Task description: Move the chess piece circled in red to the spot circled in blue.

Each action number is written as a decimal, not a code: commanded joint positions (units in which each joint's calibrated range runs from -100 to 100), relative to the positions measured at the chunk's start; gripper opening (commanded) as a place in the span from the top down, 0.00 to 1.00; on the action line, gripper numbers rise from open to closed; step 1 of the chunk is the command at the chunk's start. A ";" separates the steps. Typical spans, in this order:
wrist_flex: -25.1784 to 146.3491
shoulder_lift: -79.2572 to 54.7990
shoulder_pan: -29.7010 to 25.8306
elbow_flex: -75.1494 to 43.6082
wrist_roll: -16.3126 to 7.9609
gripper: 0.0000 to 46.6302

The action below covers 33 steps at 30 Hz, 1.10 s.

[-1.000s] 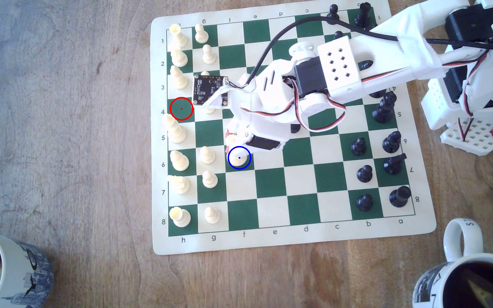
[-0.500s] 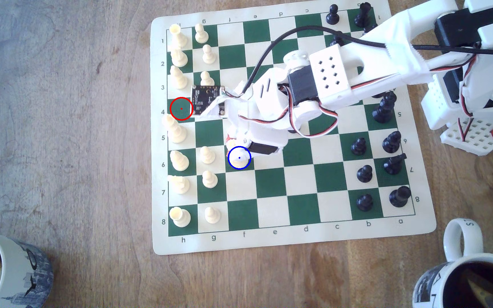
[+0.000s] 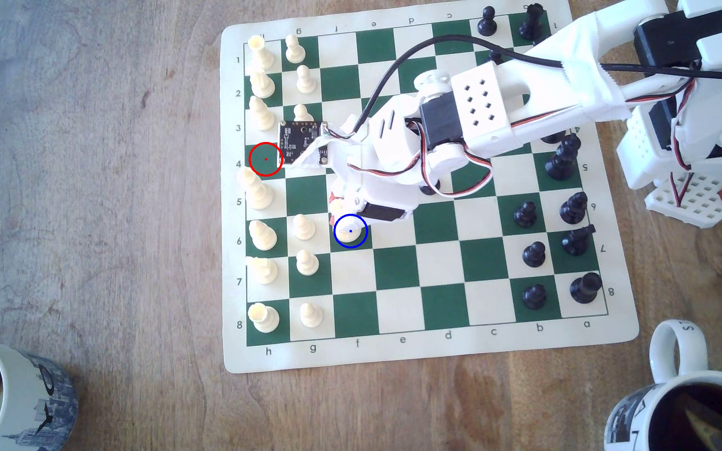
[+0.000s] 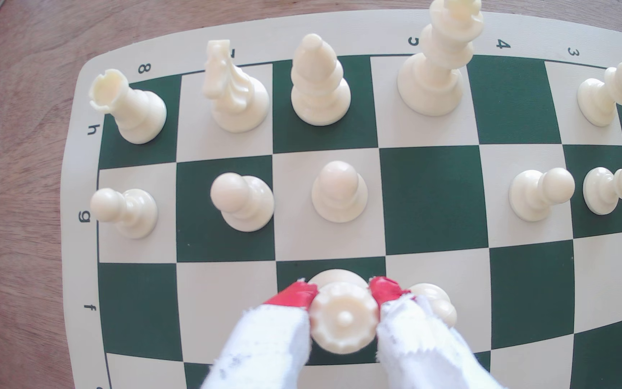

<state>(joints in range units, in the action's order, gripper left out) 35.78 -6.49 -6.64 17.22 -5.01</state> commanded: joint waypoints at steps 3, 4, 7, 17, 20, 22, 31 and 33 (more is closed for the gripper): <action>0.59 1.57 0.03 -2.08 0.20 0.70; 0.59 1.91 0.03 -2.08 0.05 0.67; 1.90 4.20 -0.36 -1.99 -0.15 0.62; 7.63 22.28 -1.69 5.99 -0.20 0.57; 7.63 31.20 -3.02 15.33 -0.20 0.56; 6.97 34.85 -3.10 20.86 -0.20 0.56; -9.41 53.86 0.97 49.42 -0.44 0.59; -18.25 56.24 1.83 56.94 -0.54 0.60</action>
<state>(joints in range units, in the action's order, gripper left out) 29.96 43.11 -6.12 66.29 -5.35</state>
